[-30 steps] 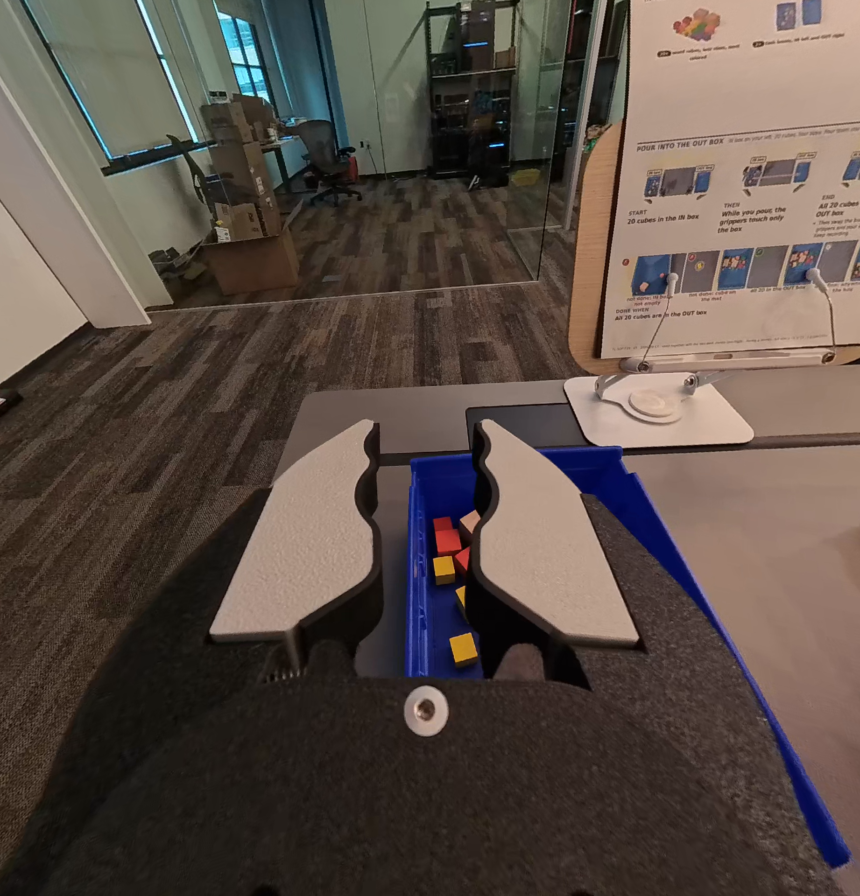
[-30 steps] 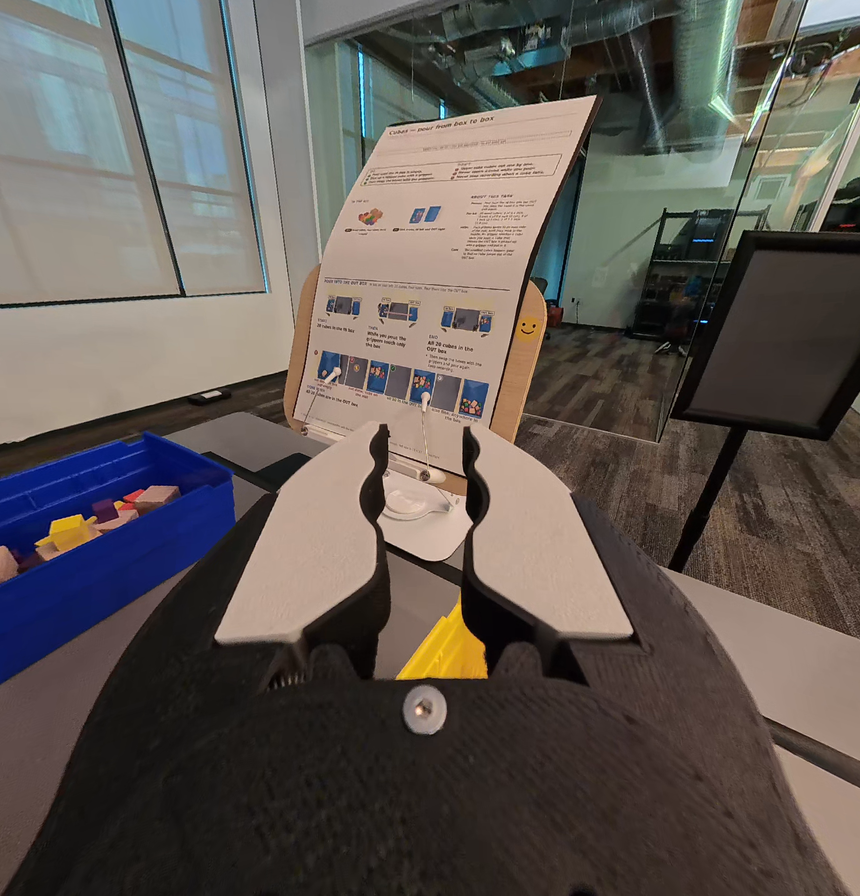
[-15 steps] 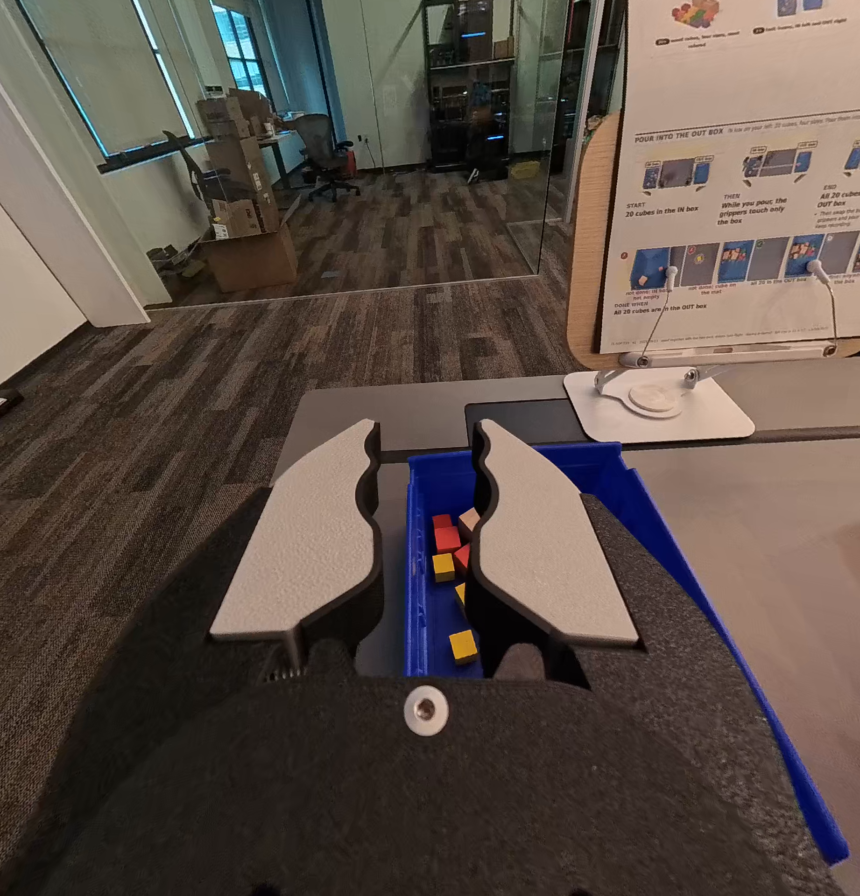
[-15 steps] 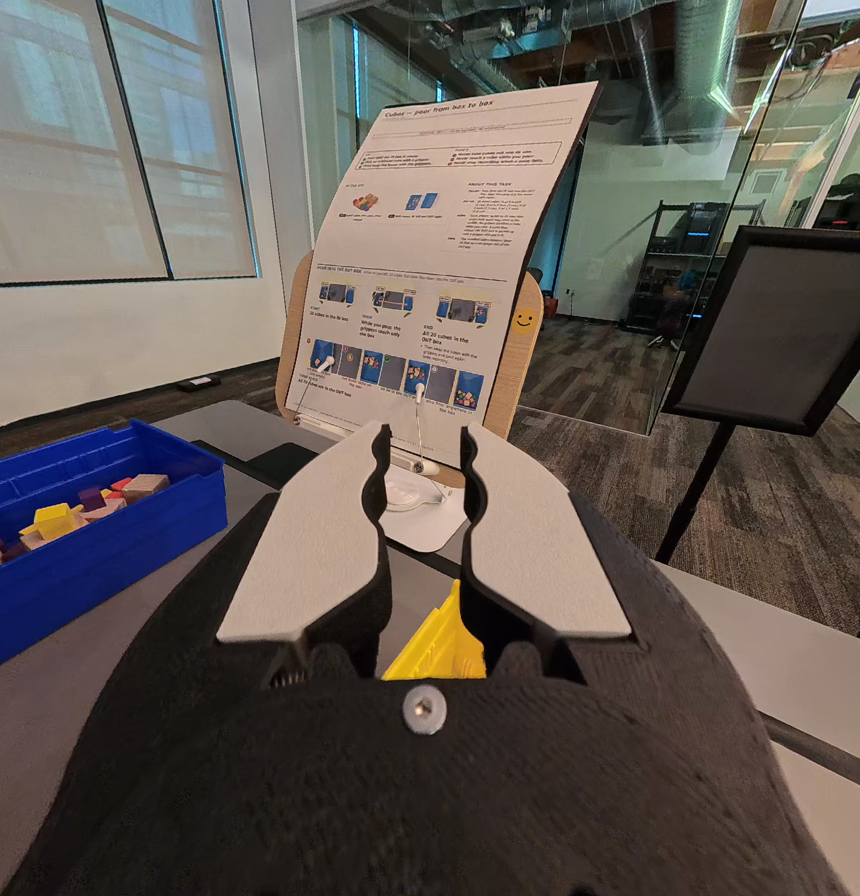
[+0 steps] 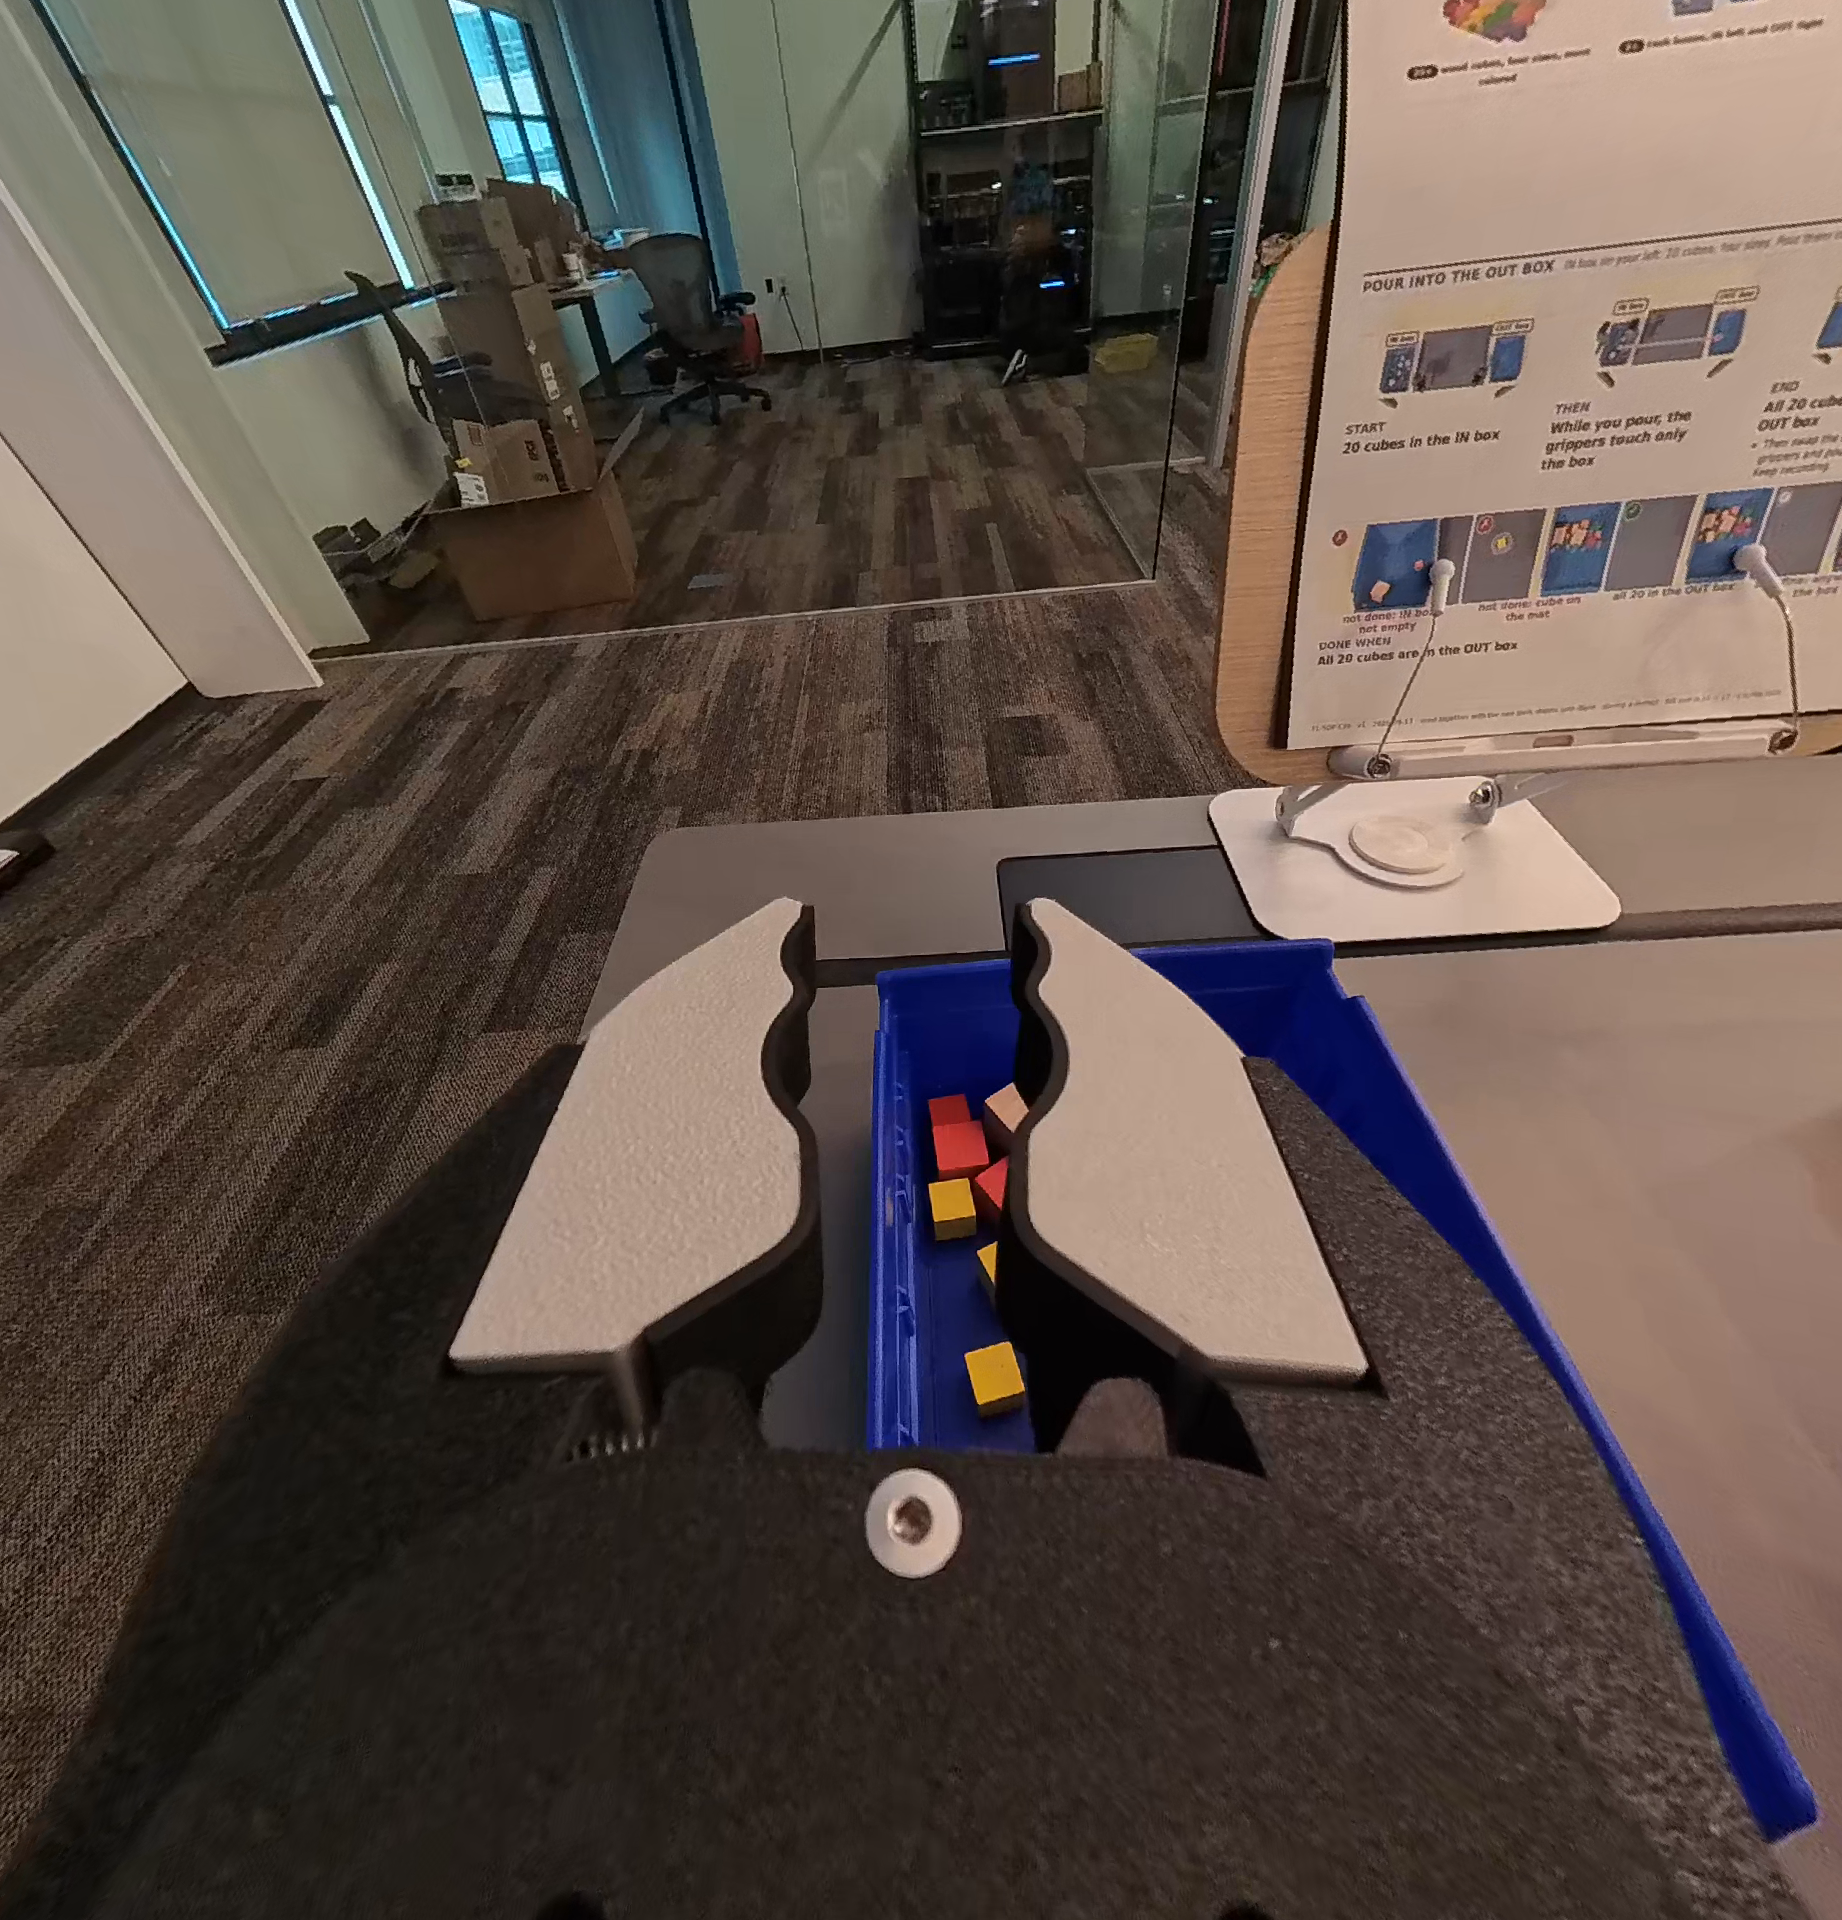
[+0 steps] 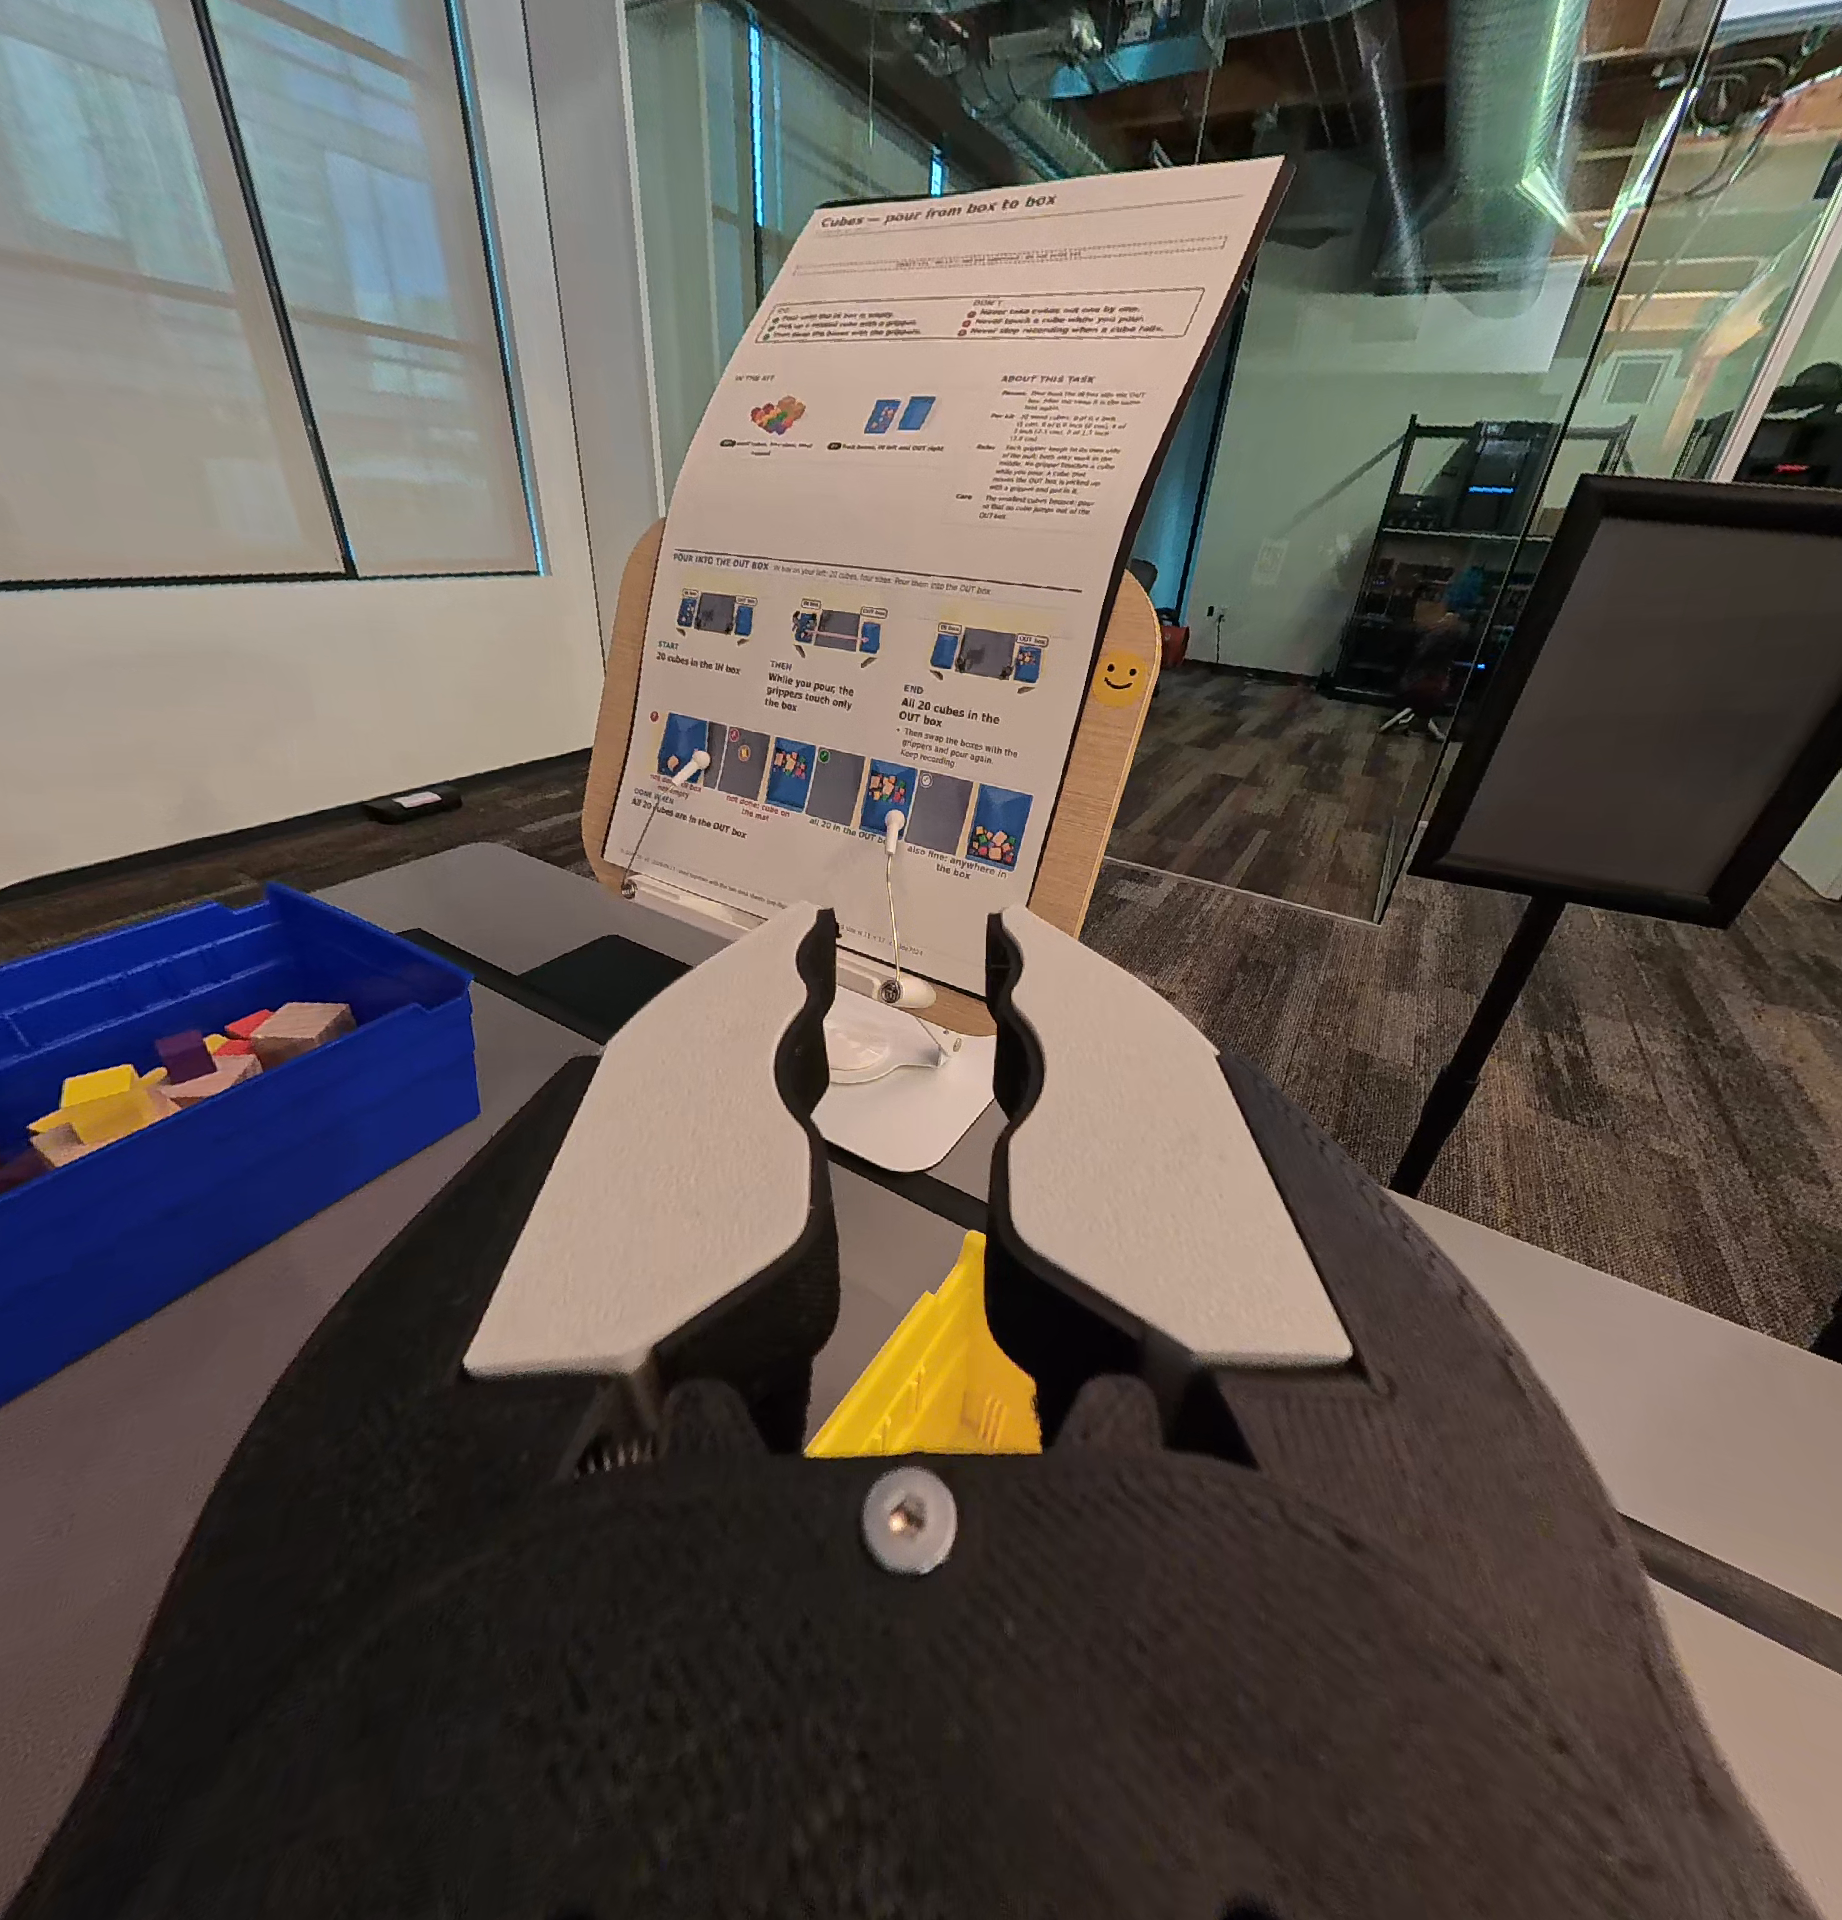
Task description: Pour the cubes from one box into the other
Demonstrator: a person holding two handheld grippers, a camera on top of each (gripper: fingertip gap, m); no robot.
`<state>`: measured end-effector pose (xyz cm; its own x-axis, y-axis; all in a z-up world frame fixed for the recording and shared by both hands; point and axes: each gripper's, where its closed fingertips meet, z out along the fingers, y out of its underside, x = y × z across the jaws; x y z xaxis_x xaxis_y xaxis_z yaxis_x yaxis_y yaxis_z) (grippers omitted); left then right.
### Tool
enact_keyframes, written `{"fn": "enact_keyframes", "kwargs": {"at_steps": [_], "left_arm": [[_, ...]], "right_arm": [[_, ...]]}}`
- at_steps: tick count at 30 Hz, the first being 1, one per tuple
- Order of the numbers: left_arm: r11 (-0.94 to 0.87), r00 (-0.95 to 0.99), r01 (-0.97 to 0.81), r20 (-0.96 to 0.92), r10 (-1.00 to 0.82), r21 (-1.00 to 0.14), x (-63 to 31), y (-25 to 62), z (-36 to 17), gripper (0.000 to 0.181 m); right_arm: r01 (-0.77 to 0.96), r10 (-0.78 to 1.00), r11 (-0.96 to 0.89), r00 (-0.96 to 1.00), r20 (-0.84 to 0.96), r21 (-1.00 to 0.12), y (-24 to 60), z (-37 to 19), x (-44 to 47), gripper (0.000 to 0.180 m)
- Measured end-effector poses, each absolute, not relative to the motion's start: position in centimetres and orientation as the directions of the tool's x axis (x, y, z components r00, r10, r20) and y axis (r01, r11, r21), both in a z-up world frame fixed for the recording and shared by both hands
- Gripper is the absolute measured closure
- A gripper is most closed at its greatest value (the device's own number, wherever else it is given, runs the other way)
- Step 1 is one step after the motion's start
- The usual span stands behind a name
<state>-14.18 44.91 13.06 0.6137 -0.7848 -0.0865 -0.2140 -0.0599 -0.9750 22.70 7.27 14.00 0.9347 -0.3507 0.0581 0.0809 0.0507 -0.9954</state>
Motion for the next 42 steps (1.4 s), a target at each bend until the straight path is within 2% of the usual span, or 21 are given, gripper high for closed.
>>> {"fn": "enact_keyframes", "kwargs": {"at_steps": [24, 42], "left_arm": [[-0.066, 0.619, -0.24, -0.101, -0.779, -0.968, -13.9, 45.0, 12.6, 0.145], [-0.053, 0.631, -0.341, -0.187, -0.753, -0.939, -11.7, 45.3, 11.1, 0.145]], "right_arm": [[0.07, -0.363, 0.046, 0.931, 0.049, -0.996, 6.9, 13.9, 23.2, 0.152], [0.032, -0.369, 0.016, 0.929, 0.024, -0.999, 6.5, 12.9, 24.4, 0.152]]}}
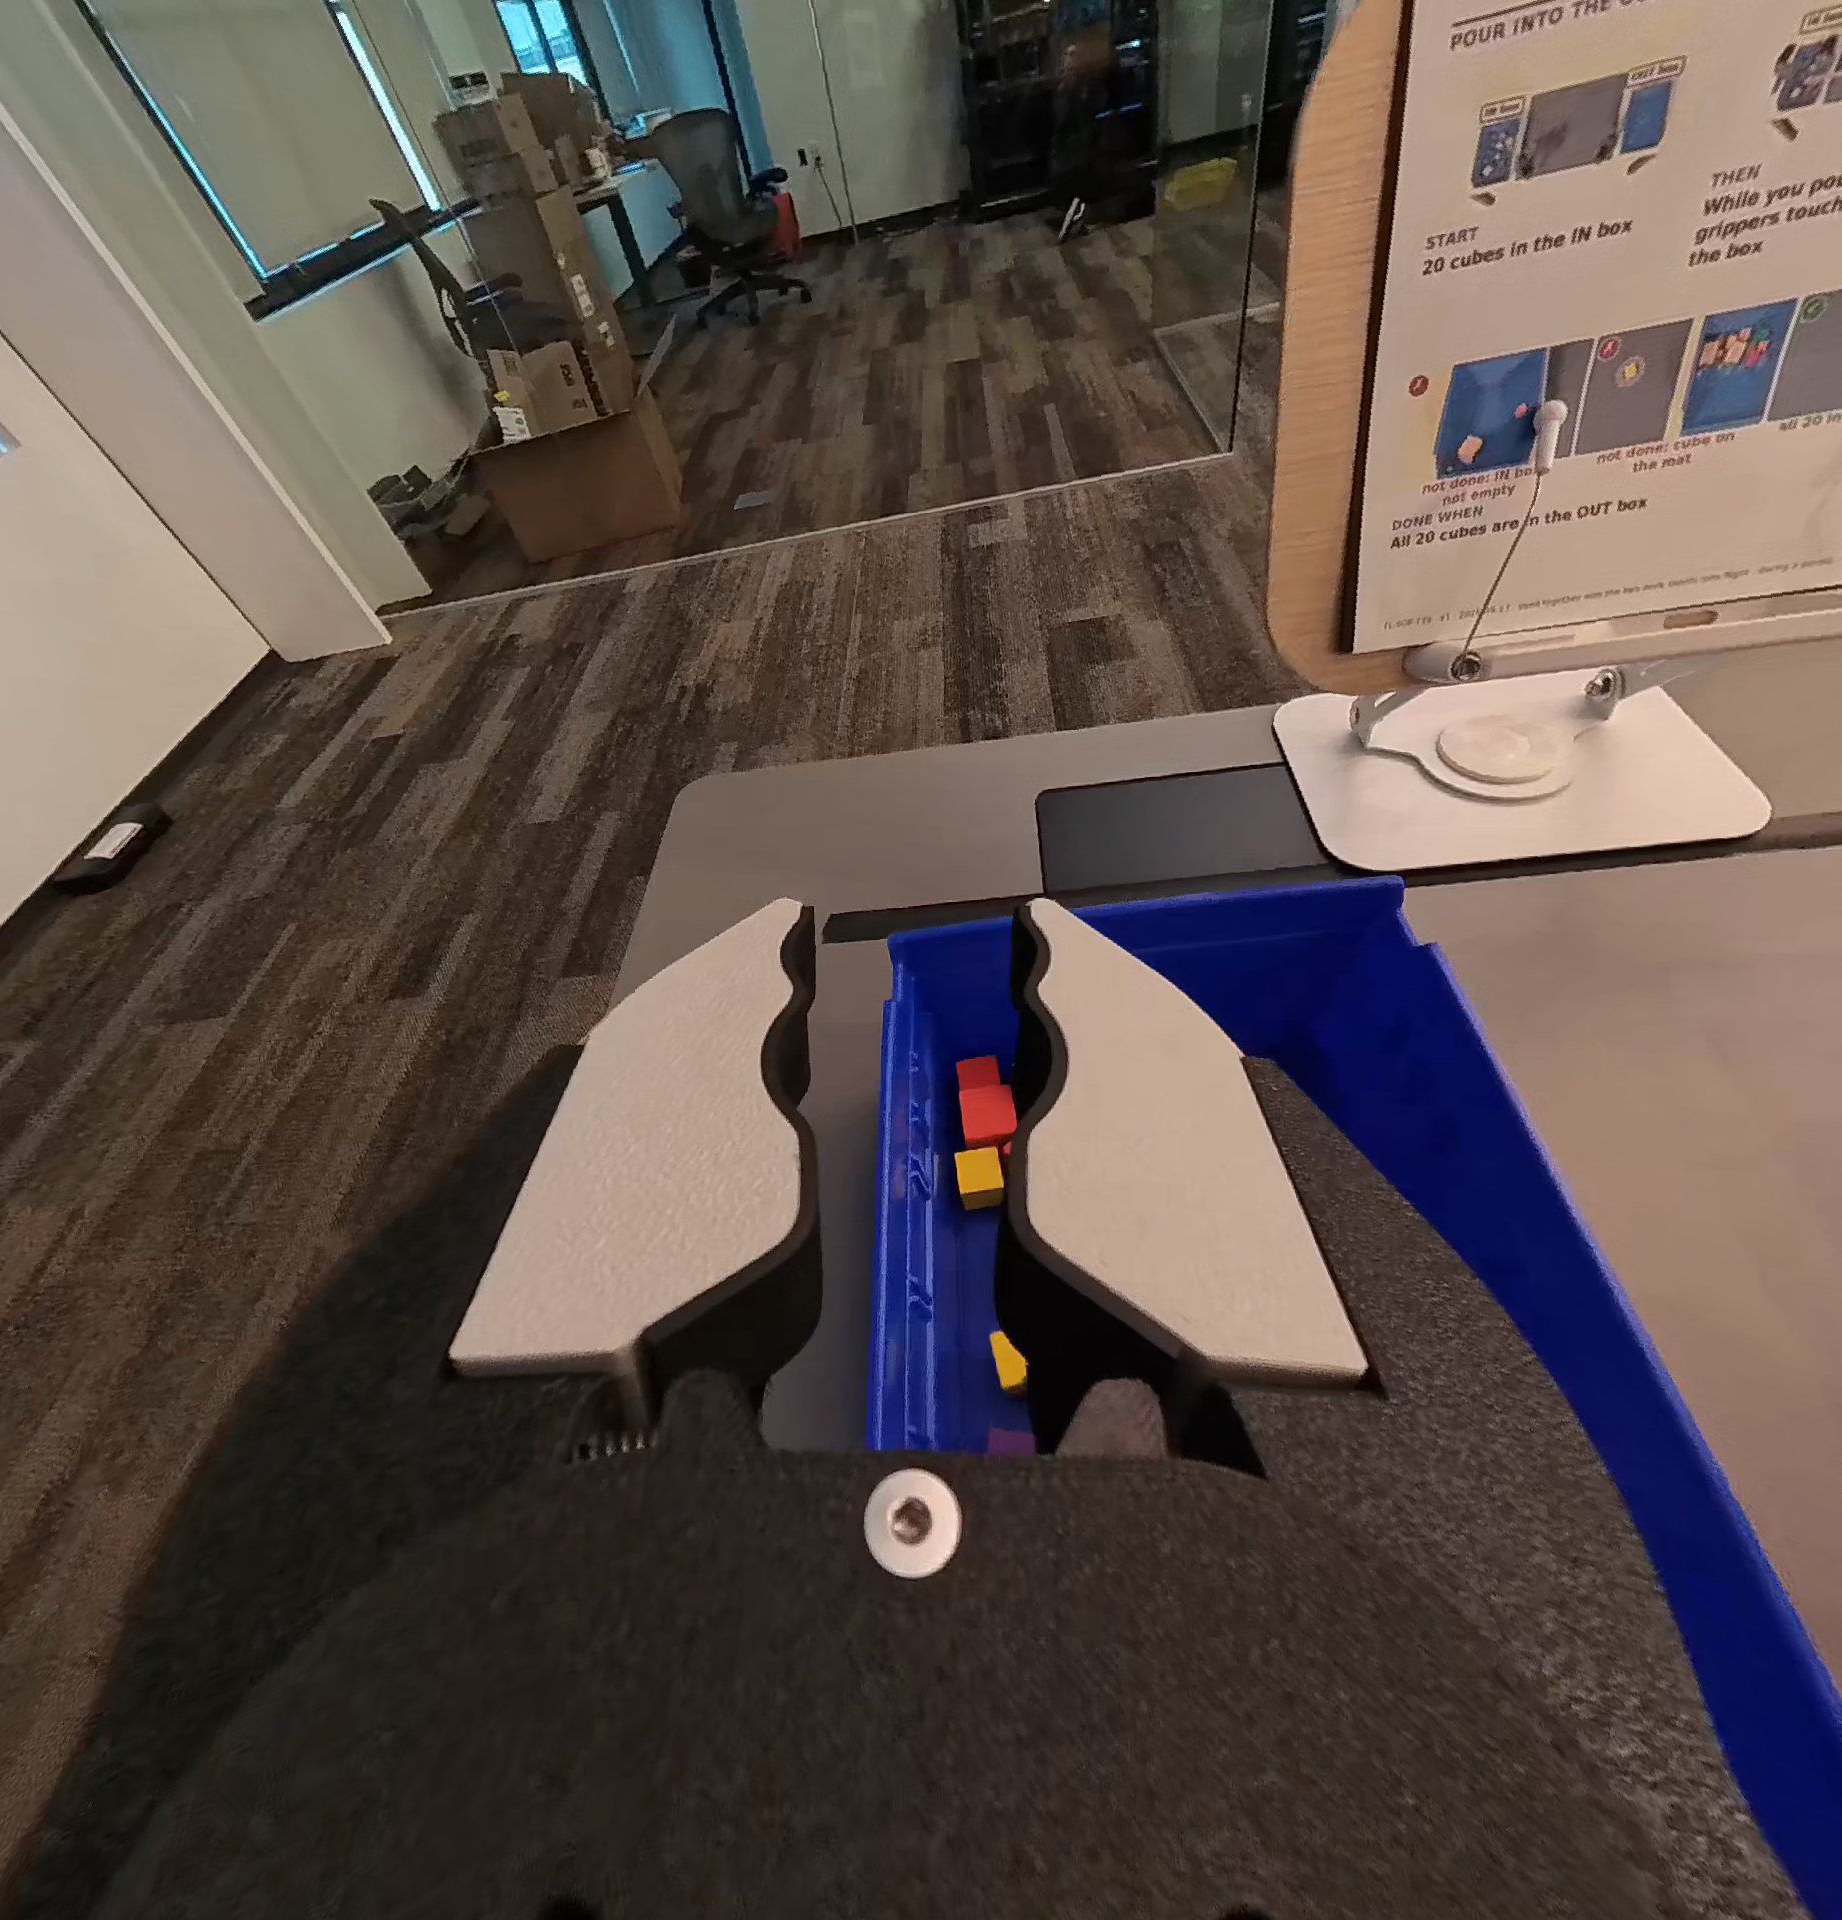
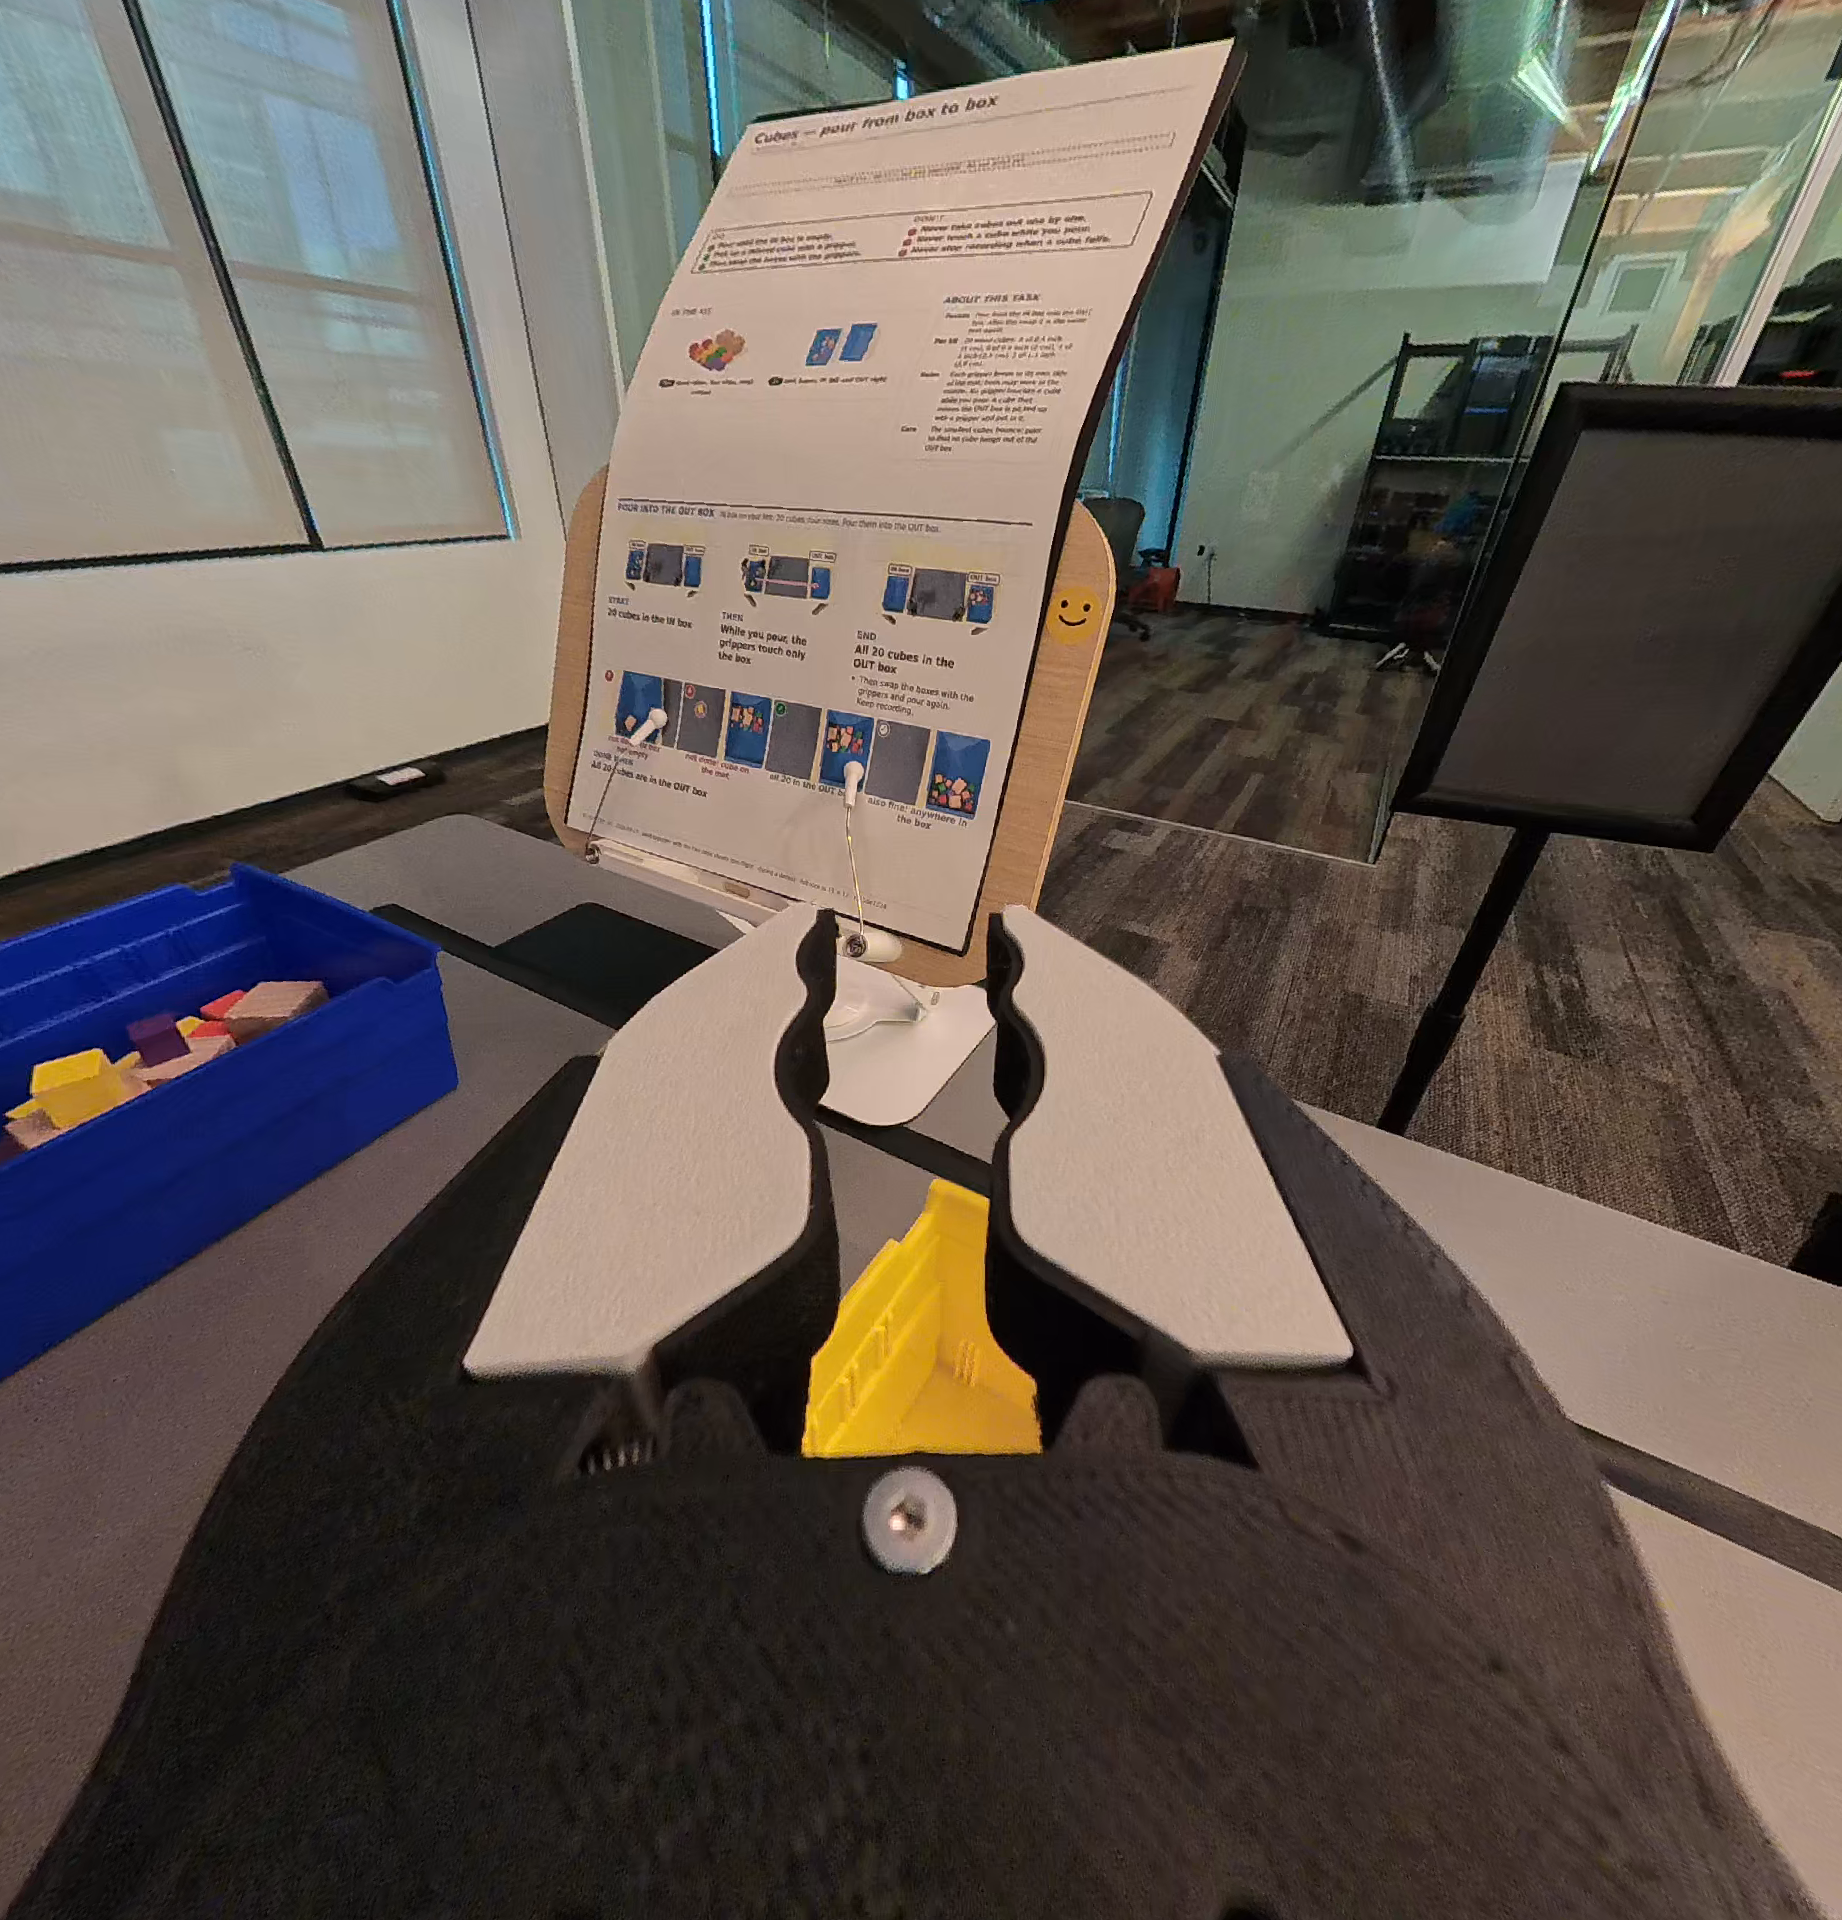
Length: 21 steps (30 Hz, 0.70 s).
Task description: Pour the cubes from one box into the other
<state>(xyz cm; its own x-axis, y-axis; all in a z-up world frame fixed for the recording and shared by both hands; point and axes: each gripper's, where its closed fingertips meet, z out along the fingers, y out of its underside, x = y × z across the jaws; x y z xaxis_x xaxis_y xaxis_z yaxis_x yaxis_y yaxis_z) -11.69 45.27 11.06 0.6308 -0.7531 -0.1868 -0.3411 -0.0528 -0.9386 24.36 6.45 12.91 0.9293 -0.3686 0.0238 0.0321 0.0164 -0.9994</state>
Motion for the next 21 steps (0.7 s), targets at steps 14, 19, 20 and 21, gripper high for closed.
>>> {"fn": "enact_keyframes", "kwargs": {"at_steps": [14, 19, 20, 21], "left_arm": [[-0.079, 0.622, -0.287, -0.122, -0.773, -0.955, -13.3, 45.2, 11.7, 0.145], [-0.079, 0.604, -0.294, -0.121, -0.788, -0.953, -13.2, 44.9, 11.6, 0.145], [-0.084, 0.604, -0.293, -0.116, -0.788, -0.952, -13.2, 45.0, 11.5, 0.145], [-0.091, 0.607, -0.292, -0.112, -0.787, -0.952, -13.3, 45.1, 11.4, 0.145]], "right_arm": [[0.07, -0.353, -0.013, 0.933, 0.07, -0.997, 7.6, 13.0, 22.7, 0.152], [0.101, -0.353, -0.043, 0.929, 0.11, -0.994, 8.1, 12.9, 22.1, 0.152], [0.103, -0.357, -0.046, 0.927, 0.113, -0.994, 8.1, 12.9, 22.1, 0.152], [0.104, -0.358, -0.046, 0.927, 0.114, -0.994, 8.1, 12.9, 22.1, 0.152]]}}
